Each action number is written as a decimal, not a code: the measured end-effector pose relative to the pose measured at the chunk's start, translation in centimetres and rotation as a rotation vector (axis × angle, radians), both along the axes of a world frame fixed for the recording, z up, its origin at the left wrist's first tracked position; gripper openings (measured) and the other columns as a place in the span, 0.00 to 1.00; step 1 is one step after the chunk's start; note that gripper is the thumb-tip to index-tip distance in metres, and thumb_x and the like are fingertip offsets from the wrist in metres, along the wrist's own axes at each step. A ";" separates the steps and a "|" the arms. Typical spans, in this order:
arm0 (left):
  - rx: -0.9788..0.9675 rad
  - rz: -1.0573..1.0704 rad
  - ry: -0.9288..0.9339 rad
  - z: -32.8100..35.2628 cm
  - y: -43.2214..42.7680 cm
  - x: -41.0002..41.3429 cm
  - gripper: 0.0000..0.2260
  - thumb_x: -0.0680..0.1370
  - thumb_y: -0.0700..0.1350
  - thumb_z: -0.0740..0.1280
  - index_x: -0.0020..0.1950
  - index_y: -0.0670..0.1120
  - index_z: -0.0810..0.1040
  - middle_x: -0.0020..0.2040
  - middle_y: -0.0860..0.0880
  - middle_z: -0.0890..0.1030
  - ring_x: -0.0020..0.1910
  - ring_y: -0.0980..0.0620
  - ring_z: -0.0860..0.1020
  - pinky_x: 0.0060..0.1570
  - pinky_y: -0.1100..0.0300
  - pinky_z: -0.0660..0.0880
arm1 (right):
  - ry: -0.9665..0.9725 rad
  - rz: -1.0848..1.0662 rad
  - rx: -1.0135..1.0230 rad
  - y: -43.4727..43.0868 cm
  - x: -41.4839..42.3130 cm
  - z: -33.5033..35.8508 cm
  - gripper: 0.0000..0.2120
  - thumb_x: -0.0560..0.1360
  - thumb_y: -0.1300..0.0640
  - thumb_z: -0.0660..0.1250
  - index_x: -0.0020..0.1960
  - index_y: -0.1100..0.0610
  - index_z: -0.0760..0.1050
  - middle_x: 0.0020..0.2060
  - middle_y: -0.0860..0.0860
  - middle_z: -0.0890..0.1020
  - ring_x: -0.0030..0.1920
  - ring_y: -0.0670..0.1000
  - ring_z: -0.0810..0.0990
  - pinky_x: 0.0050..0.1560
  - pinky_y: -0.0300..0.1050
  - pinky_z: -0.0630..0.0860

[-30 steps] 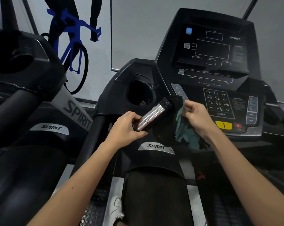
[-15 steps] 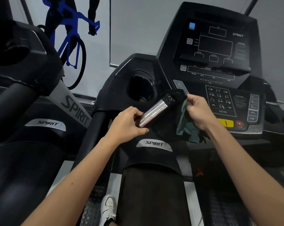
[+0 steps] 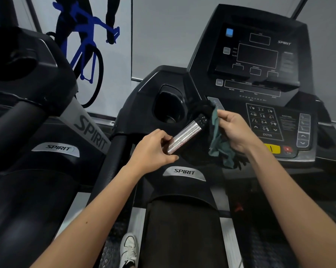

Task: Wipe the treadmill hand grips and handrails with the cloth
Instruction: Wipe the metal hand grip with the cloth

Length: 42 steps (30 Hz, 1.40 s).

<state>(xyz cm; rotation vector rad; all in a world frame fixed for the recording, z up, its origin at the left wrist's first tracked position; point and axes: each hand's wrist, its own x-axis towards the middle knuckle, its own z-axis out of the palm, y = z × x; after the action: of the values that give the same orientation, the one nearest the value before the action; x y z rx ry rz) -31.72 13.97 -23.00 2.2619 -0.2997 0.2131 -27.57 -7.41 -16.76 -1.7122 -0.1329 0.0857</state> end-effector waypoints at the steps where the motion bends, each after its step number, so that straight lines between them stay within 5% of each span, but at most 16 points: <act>1: 0.000 -0.004 0.001 0.0 0.0 0.0 0.21 0.64 0.49 0.78 0.53 0.46 0.76 0.52 0.52 0.78 0.48 0.55 0.76 0.50 0.57 0.75 | -0.006 -0.022 0.018 -0.3 -0.3 -0.4 0.10 0.77 0.64 0.61 0.48 0.55 0.79 0.36 0.48 0.85 0.34 0.45 0.83 0.32 0.37 0.79; 6: 0.010 -0.010 -0.003 0.0 0.1 0.0 0.22 0.64 0.49 0.77 0.54 0.46 0.76 0.52 0.52 0.78 0.49 0.55 0.76 0.50 0.57 0.76 | -0.177 -0.038 -0.103 -1.4 -1.7 -1.1 0.14 0.75 0.68 0.64 0.43 0.50 0.82 0.44 0.47 0.83 0.44 0.49 0.81 0.45 0.42 0.78; 11: 0.009 0.003 0.006 0.0 0.1 0.1 0.22 0.64 0.49 0.78 0.53 0.46 0.76 0.52 0.53 0.78 0.48 0.55 0.76 0.50 0.57 0.75 | -0.330 0.014 -0.309 0.6 -0.9 1.1 0.10 0.76 0.66 0.63 0.50 0.54 0.79 0.46 0.45 0.78 0.46 0.48 0.76 0.53 0.39 0.73; 16: 0.005 0.002 0.001 -0.1 0.1 0.1 0.22 0.64 0.49 0.78 0.53 0.46 0.76 0.51 0.53 0.78 0.48 0.56 0.76 0.50 0.58 0.75 | 0.024 0.029 -0.024 0.8 -0.2 0.7 0.10 0.79 0.61 0.59 0.50 0.55 0.79 0.36 0.47 0.84 0.33 0.43 0.82 0.32 0.35 0.77; 18: 0.009 0.001 -0.003 -0.1 0.1 0.2 0.22 0.64 0.50 0.78 0.54 0.46 0.76 0.51 0.54 0.77 0.48 0.56 0.75 0.50 0.58 0.75 | 0.064 -0.007 0.069 0.5 -0.3 0.0 0.10 0.79 0.63 0.58 0.50 0.57 0.78 0.34 0.48 0.84 0.32 0.44 0.82 0.32 0.37 0.79; 25: 0.017 -0.009 -0.007 -0.1 0.2 0.1 0.22 0.64 0.50 0.78 0.54 0.46 0.76 0.52 0.53 0.78 0.48 0.56 0.76 0.50 0.57 0.76 | -0.204 -0.069 -0.113 -0.9 -1.7 -0.7 0.10 0.75 0.65 0.65 0.45 0.52 0.82 0.44 0.47 0.83 0.46 0.51 0.79 0.45 0.40 0.78; 30: 0.012 -0.005 -0.003 -0.2 0.1 0.2 0.22 0.64 0.50 0.78 0.53 0.46 0.76 0.52 0.53 0.78 0.48 0.55 0.77 0.51 0.55 0.76 | -0.262 0.039 -0.259 0.4 -0.8 1.6 0.09 0.75 0.66 0.64 0.51 0.58 0.80 0.46 0.47 0.78 0.46 0.50 0.76 0.54 0.41 0.75; 36: 0.006 -0.004 -0.004 -0.1 0.1 0.1 0.21 0.64 0.49 0.78 0.53 0.47 0.76 0.51 0.54 0.77 0.48 0.56 0.76 0.50 0.57 0.76 | -0.043 -0.024 -0.033 0.3 0.5 -0.2 0.10 0.77 0.65 0.60 0.49 0.56 0.79 0.35 0.48 0.85 0.34 0.44 0.83 0.35 0.36 0.80; 42: 0.010 -0.008 -0.003 0.0 0.1 0.0 0.21 0.64 0.49 0.77 0.53 0.47 0.76 0.51 0.54 0.77 0.48 0.55 0.76 0.50 0.57 0.75 | -0.179 -0.088 -0.056 -0.7 -0.5 -1.0 0.12 0.75 0.66 0.64 0.41 0.52 0.82 0.39 0.47 0.84 0.41 0.45 0.83 0.39 0.36 0.78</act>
<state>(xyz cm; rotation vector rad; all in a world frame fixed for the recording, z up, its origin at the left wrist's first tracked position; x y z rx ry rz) -31.74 14.05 -23.02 2.2699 -0.3124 0.2114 -28.04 -8.12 -17.72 -1.7783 -0.1888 -0.1309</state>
